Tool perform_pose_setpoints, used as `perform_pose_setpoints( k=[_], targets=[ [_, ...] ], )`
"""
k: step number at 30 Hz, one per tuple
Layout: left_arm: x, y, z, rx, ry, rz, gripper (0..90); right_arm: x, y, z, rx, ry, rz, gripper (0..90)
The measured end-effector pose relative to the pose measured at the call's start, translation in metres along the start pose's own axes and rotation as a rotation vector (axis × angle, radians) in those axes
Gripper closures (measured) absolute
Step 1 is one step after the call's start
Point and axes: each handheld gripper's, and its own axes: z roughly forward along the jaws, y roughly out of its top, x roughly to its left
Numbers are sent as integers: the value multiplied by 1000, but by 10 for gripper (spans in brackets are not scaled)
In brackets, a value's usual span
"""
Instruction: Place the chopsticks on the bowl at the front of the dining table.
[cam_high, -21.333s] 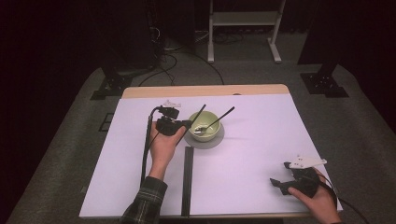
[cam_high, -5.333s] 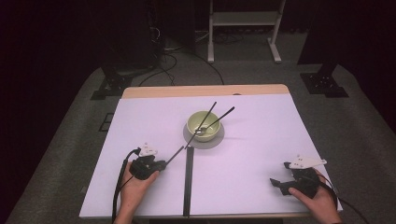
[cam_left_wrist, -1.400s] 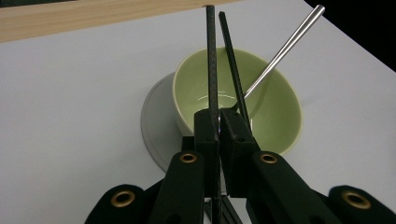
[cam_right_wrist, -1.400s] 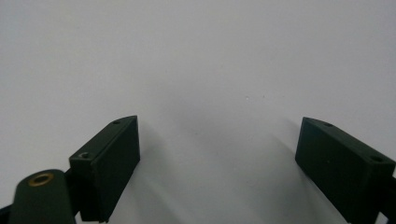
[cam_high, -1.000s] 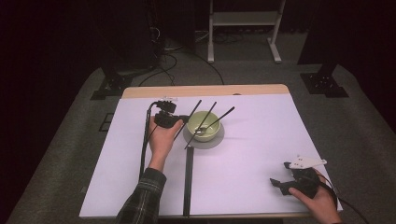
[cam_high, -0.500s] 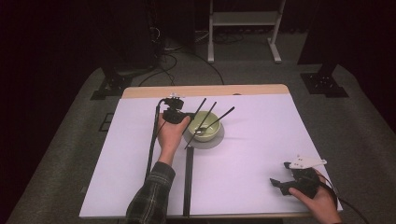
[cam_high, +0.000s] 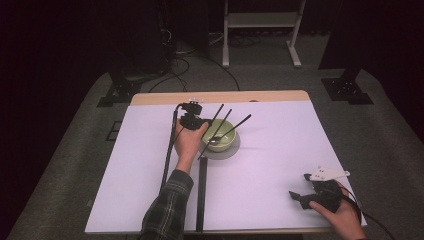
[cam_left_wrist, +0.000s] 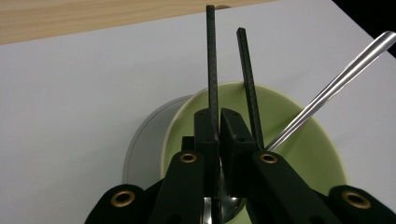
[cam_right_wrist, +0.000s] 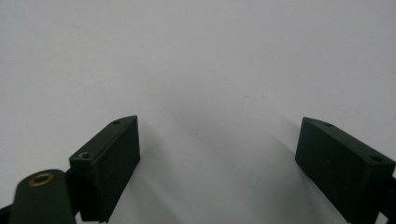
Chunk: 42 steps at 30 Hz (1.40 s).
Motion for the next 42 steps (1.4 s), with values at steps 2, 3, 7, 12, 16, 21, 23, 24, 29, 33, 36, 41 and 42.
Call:
perform_pose_setpoints(
  k=[2, 3, 7, 12, 16, 21, 23, 24, 29, 33, 36, 41, 42],
  targets=[
    [0, -1, 1, 0, 5, -4, 863, 0, 0, 0, 0, 0, 1, 123],
    [0, -1, 1, 0, 6, -4, 863, 0, 0, 0, 0, 0, 1, 123],
    [0, -1, 2, 2, 4, 0, 862, 0, 0, 0, 0, 0, 1, 123],
    [-2, -2, 4, 3, 10, -1, 862, 0, 0, 0, 0, 0, 1, 123],
    [-2, -2, 4, 2, 13, -4, 860, 0, 0, 0, 0, 0, 1, 123],
    [-1, -2, 3, -5, 14, -14, 846, 0, 0, 0, 0, 0, 1, 123],
    [-1, -1, 2, -11, 14, -16, 817, 0, 0, 0, 0, 0, 0, 123],
    [-1, -1, 1, -11, 16, -14, 805, 0, 0, 0, 0, 0, 1, 123],
    [-1, 0, -2, -12, 21, -5, 710, 0, 0, 0, 0, -1, -1, 123],
    [-1, 1, -4, -7, 35, 6, 612, 0, 0, 0, 0, -1, -1, 123],
    [-1, 2, -5, -6, 45, 20, 539, 0, 0, 0, 0, -1, 0, 123],
    [-4, 7, -5, -8, 66, 47, 365, 0, 0, 0, 0, -1, 0, 123],
    [-4, 9, -6, -14, 68, 54, 341, 0, 0, 0, 0, 0, 0, 123]
  ],
)
